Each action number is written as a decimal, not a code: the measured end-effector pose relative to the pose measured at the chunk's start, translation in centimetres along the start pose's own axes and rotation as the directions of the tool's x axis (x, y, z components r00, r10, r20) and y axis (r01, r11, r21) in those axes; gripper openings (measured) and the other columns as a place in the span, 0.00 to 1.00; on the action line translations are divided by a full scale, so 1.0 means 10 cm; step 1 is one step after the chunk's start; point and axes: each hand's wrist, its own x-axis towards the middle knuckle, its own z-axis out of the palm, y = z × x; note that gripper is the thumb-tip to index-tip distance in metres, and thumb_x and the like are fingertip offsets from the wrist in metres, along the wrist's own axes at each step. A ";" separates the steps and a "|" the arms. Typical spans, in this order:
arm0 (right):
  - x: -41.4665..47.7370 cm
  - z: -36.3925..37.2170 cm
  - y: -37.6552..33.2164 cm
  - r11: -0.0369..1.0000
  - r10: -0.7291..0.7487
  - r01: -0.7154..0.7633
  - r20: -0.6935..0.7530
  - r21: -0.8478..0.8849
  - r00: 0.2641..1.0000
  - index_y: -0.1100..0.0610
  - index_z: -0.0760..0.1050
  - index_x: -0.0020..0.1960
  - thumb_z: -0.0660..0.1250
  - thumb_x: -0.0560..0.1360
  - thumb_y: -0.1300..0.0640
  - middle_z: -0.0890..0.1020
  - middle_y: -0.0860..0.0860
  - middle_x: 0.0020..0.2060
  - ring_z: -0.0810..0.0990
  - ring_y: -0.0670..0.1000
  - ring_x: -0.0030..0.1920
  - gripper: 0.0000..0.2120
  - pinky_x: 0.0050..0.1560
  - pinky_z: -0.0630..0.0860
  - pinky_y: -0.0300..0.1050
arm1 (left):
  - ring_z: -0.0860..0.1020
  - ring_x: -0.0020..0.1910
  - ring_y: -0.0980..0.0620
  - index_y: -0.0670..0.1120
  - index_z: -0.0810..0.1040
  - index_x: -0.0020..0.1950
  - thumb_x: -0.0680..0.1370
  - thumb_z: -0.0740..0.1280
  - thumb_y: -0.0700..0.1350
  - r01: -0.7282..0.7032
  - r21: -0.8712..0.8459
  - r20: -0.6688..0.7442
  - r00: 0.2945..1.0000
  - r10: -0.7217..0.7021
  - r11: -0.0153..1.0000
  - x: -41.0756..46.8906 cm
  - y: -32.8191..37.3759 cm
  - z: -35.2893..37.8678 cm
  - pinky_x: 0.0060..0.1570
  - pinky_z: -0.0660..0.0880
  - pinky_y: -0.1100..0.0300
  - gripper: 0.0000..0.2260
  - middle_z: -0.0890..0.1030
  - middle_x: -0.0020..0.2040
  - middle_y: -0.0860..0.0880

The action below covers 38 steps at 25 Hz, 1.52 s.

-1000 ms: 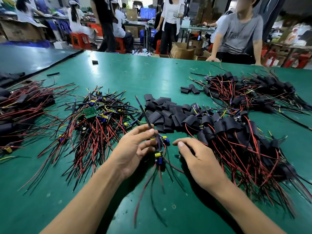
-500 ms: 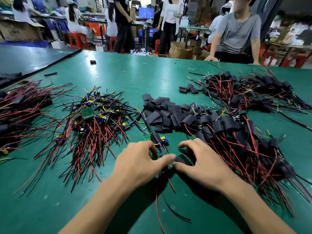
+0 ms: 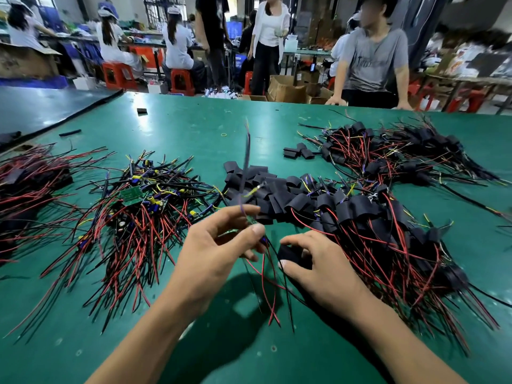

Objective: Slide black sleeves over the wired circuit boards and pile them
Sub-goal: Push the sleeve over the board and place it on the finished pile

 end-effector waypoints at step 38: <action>0.08 -0.01 -0.18 0.201 0.381 -0.295 0.203 0.934 0.902 0.59 0.81 0.56 0.71 0.68 0.52 0.85 0.53 0.43 0.79 0.46 0.32 0.19 0.30 0.74 0.36 | 0.85 0.49 0.41 0.45 0.70 0.55 0.70 0.69 0.36 0.122 -0.657 -0.203 0.921 -0.331 0.744 0.21 0.03 -0.25 0.43 0.83 0.54 0.16 0.85 0.47 0.37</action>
